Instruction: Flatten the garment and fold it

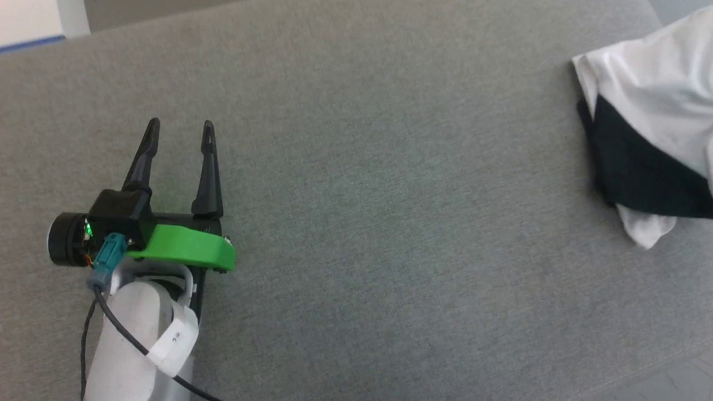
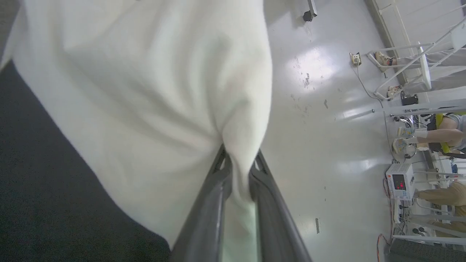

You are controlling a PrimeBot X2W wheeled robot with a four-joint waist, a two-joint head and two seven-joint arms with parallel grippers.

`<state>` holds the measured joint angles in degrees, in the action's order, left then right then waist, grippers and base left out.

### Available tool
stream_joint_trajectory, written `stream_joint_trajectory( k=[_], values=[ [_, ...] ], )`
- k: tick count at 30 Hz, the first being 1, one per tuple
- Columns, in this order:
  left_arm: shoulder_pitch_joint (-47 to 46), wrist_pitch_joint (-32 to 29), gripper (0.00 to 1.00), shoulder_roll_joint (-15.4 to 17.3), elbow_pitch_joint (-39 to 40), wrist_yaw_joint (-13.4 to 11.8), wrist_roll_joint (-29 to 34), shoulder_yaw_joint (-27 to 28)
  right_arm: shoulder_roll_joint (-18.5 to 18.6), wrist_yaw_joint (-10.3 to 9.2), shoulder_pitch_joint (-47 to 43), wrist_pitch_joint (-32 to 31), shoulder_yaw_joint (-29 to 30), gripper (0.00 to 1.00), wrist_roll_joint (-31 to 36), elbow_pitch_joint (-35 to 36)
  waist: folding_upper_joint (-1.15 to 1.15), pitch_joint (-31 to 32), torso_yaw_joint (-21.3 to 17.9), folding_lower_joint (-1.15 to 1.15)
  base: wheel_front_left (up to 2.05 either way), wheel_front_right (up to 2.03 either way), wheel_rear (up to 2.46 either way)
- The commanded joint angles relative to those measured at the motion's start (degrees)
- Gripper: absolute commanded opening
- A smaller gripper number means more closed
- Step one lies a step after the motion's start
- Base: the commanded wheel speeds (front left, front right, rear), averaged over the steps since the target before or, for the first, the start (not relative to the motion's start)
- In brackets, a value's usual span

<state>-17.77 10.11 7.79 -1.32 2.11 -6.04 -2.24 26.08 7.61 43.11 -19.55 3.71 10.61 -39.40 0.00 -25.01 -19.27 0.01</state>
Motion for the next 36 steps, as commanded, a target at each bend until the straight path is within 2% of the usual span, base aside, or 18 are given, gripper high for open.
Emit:
stream_joint_trajectory(
  k=[1, 5, 6, 7, 8, 15, 21, 27, 36],
  values=[
    [-1.0, -0.2, 1.0, 0.7, 0.3, -0.3, 0.2, 0.1, -0.4, -0.12, 1.4, 0.9, 1.3, 0.0, 1.0, -0.7, 0.0, -2.7, 0.9, -0.01, 0.0, 0.0, 0.0],
    [-0.6, -0.3, 1.0, 0.9, 0.5, -0.5, 0.0, 0.1, -1.8, -0.12, 2.5, 1.5, 6.4, 0.0, 3.5, -3.9, 0.0, -2.5, 2.0, -0.01, 0.0, 0.0, 0.0],
    [-0.4, -0.1, 1.0, 0.9, 0.3, -0.5, -0.1, 0.1, -2.2, -0.12, 2.5, 1.4, 7.7, 0.07, 4.2, -4.8, 0.0, -2.1, 2.3, -0.01, 0.0, 0.0, 0.0],
    [-0.2, 0.0, 1.0, 0.8, 0.0, -0.6, -0.2, 0.0, -2.5, -0.12, 2.3, 1.4, 8.7, 0.37, 4.6, -5.5, 0.0, -1.5, 2.6, -0.01, 0.0, 0.0, 0.0],
    [0.1, 0.3, 1.0, 0.6, -0.4, -0.7, -0.4, 0.0, -2.8, -0.12, 2.2, 1.4, 10.4, 1.0, 4.9, -6.2, 0.0, -0.7, 2.8, -0.01, 0.0, 0.0, 0.0],
    [3.4, 2.6, 1.0, -1.1, -4.7, -0.8, -2.5, -0.4, -4.6, -0.12, -1.6, 6.1, 16.8, 1.0, 5.7, -6.8, 0.0, 8.1, 5.2, -0.01, 0.0, 0.0, 0.0],
    [7.5, 3.9, 1.0, -2.5, -8.4, -0.7, -4.5, -1.0, -6.7, -0.12, -7.8, 12.0, 19.2, 1.0, 1.2, -2.9, 0.0, 17.0, 8.4, -0.01, 0.0, 0.0, 0.0],
    [10.7, 4.5, 1.0, -3.3, -10.6, -0.8, -6.2, -1.1, -10.0, -0.12, -16.6, 17.6, 16.3, 1.0, -6.9, 7.3, 0.0, 22.9, 11.9, -0.01, 0.0, 0.0, 0.0],
    [12.6, 4.8, 1.0, -3.9, -12.0, -1.4, -7.6, -1.3, -15.9, -0.12, -31.5, 21.7, 8.5, 1.0, -15.0, 28.2, 0.0, 26.2, 16.4, -0.01, 0.0, 0.0, 0.0]
  ],
)
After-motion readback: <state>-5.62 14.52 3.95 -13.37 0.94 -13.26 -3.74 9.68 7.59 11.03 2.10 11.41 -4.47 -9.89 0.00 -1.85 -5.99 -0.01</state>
